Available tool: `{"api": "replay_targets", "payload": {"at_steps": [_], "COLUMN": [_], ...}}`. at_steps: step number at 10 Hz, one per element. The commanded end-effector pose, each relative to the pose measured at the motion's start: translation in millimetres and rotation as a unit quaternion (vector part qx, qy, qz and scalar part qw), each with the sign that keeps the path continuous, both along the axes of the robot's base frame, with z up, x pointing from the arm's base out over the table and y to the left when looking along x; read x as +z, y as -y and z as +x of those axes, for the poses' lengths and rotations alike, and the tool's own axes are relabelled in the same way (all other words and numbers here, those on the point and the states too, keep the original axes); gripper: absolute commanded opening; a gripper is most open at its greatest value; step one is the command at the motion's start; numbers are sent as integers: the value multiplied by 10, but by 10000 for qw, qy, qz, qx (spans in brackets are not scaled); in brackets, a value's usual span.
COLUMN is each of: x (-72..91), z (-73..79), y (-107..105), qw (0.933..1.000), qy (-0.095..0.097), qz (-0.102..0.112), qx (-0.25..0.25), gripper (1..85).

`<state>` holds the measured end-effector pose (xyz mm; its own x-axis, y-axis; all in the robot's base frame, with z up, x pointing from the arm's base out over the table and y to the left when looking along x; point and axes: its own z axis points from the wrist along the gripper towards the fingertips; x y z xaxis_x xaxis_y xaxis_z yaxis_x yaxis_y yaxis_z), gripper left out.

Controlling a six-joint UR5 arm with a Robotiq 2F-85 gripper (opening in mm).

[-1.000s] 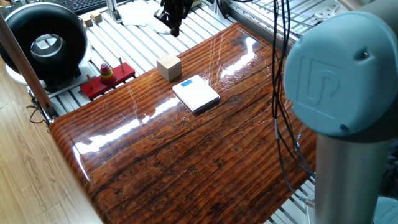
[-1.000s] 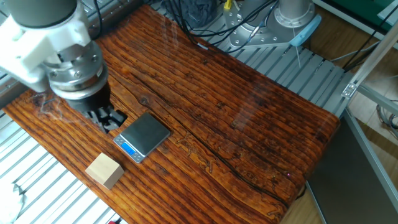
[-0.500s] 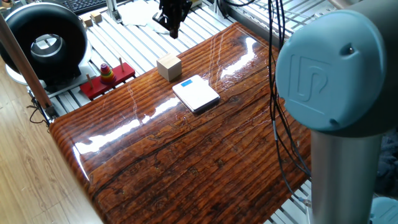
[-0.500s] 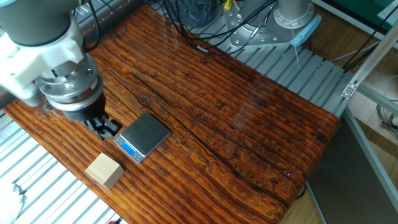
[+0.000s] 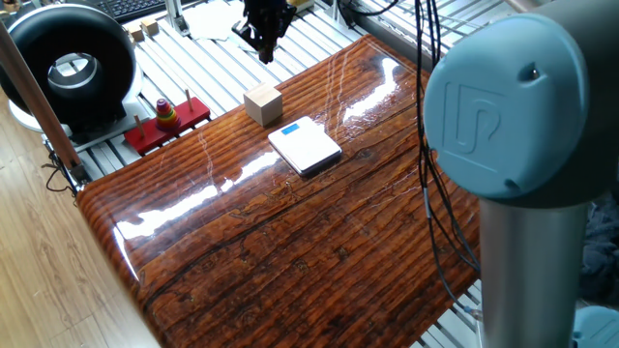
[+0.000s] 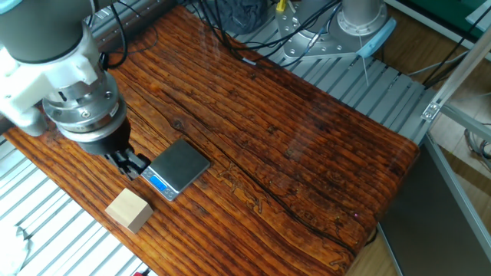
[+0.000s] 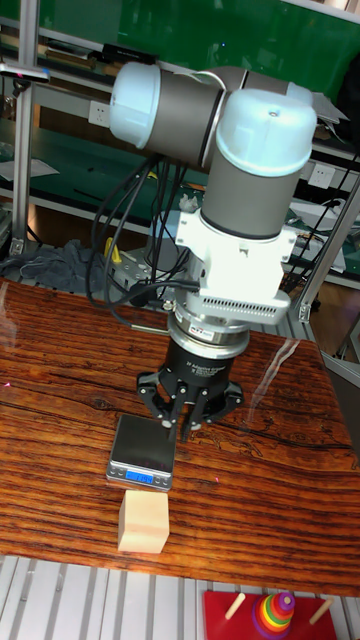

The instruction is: Place the block on the scale

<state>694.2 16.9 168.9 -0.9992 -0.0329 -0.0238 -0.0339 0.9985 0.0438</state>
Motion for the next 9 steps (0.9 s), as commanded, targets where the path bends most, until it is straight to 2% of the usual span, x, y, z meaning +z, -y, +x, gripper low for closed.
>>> {"api": "replay_targets", "payload": {"at_steps": [1,3,5,7,9], "x": [-12,-33,-115,-115,-113], "z": [84,96,110,123,51], "y": [41,63,47,39,15], "qw": [10000,9997,9997,9999,9996], "qy": [-8,-152,-150,-129,-266], "qz": [-65,-165,-127,-111,-65], "qx": [-3,38,130,30,66], "gripper": [567,567,567,563,493]}}
